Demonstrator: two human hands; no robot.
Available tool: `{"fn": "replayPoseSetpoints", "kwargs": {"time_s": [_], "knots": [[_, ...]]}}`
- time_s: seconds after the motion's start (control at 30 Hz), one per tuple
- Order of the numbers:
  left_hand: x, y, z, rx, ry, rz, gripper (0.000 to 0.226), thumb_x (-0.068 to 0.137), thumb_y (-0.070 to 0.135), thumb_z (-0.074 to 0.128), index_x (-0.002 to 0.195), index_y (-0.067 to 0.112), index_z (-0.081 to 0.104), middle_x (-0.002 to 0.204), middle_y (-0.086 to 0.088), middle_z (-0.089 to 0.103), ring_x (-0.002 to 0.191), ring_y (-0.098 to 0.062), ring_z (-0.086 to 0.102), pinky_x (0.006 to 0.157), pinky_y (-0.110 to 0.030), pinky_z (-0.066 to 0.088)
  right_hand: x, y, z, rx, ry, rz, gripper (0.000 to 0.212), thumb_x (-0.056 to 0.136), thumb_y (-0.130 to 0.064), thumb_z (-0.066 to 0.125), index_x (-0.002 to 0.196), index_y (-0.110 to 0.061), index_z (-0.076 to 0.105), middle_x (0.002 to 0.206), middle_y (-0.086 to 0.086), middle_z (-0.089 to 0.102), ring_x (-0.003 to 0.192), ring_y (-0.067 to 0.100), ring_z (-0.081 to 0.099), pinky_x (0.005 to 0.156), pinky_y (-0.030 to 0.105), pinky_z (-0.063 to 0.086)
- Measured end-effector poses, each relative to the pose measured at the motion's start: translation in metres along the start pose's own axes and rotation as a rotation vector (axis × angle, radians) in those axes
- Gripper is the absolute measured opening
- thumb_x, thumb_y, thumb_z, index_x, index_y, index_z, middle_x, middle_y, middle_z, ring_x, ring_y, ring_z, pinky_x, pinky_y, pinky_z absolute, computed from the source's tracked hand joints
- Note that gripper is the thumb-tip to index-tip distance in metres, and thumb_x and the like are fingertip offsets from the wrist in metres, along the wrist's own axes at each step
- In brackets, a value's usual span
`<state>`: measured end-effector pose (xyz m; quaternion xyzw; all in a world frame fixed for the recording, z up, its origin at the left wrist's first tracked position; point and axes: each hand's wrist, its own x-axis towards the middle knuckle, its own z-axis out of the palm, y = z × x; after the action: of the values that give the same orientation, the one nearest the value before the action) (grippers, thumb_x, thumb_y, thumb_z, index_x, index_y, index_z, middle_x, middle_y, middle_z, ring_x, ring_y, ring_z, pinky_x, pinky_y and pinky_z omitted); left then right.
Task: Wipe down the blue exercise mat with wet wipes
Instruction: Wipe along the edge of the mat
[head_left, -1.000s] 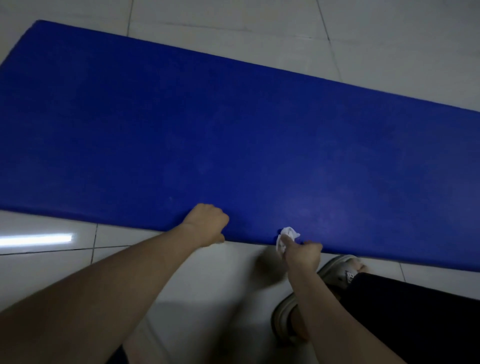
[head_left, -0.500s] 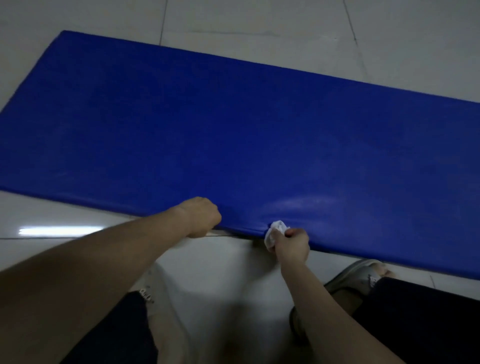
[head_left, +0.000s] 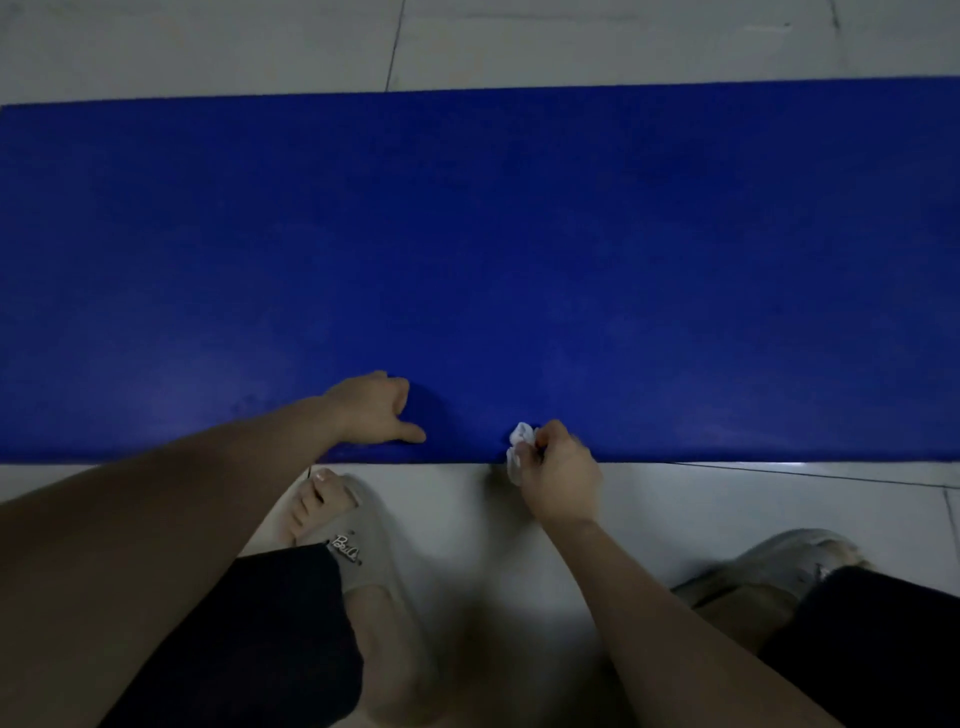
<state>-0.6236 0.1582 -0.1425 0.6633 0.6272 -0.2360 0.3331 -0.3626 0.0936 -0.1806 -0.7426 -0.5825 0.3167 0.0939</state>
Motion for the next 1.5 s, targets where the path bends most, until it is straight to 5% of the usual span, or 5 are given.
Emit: {"fn": "replayPoseSetpoints", "kwargs": {"time_s": [0.33, 0.67, 0.8, 1.1, 1.5], "knots": [[0.025, 0.012, -0.006, 0.105, -0.167, -0.026, 0.063, 0.080, 0.075, 0.065, 0.112, 0.024, 0.046, 0.111, 0.003, 0.049, 0.100, -0.019, 0.053, 0.085, -0.033, 0.048, 0.010, 0.029, -0.027, 0.044, 0.202, 0.144, 0.029, 0.103, -0.035, 0.050, 0.093, -0.009, 0.056, 0.085, 0.012, 0.066, 0.074, 0.031, 0.061, 0.063, 0.032, 0.038], [0.028, 0.014, -0.007, 0.126, -0.177, -0.060, 0.088, 0.081, 0.076, 0.063, 0.143, 0.017, 0.041, 0.138, -0.006, 0.048, 0.110, -0.022, 0.053, 0.093, -0.036, 0.050, -0.006, -0.064, 0.029, -0.130, -0.166, -0.242, 0.018, 0.104, -0.027, 0.044, 0.105, -0.013, 0.055, 0.099, 0.007, 0.062, 0.076, 0.021, 0.053, 0.065, 0.033, 0.038], [0.023, 0.017, -0.009, 0.112, -0.182, -0.068, 0.079, 0.082, 0.074, 0.063, 0.136, 0.019, 0.045, 0.131, -0.003, 0.049, 0.105, -0.020, 0.052, 0.091, -0.033, 0.050, 0.021, -0.022, -0.006, -0.179, -0.059, -0.117, 0.021, 0.102, -0.026, 0.044, 0.108, -0.008, 0.054, 0.105, 0.013, 0.063, 0.091, 0.034, 0.062, 0.070, 0.036, 0.040], [0.020, 0.019, -0.011, 0.126, -0.199, -0.088, 0.081, 0.082, 0.075, 0.063, 0.138, 0.019, 0.044, 0.136, -0.005, 0.047, 0.110, -0.021, 0.052, 0.094, -0.036, 0.050, 0.030, 0.061, -0.073, -0.145, 0.160, 0.185, 0.011, 0.099, -0.020, 0.049, 0.103, -0.009, 0.048, 0.096, 0.018, 0.060, 0.078, 0.036, 0.059, 0.066, 0.041, 0.048], [0.025, 0.022, -0.012, 0.139, -0.208, -0.099, 0.095, 0.083, 0.075, 0.061, 0.151, 0.014, 0.033, 0.147, -0.011, 0.041, 0.121, -0.027, 0.051, 0.094, -0.035, 0.047, 0.003, -0.050, 0.020, -0.134, -0.213, -0.210, 0.013, 0.101, -0.026, 0.048, 0.109, -0.017, 0.053, 0.103, 0.008, 0.061, 0.087, 0.026, 0.058, 0.069, 0.032, 0.038]]}}
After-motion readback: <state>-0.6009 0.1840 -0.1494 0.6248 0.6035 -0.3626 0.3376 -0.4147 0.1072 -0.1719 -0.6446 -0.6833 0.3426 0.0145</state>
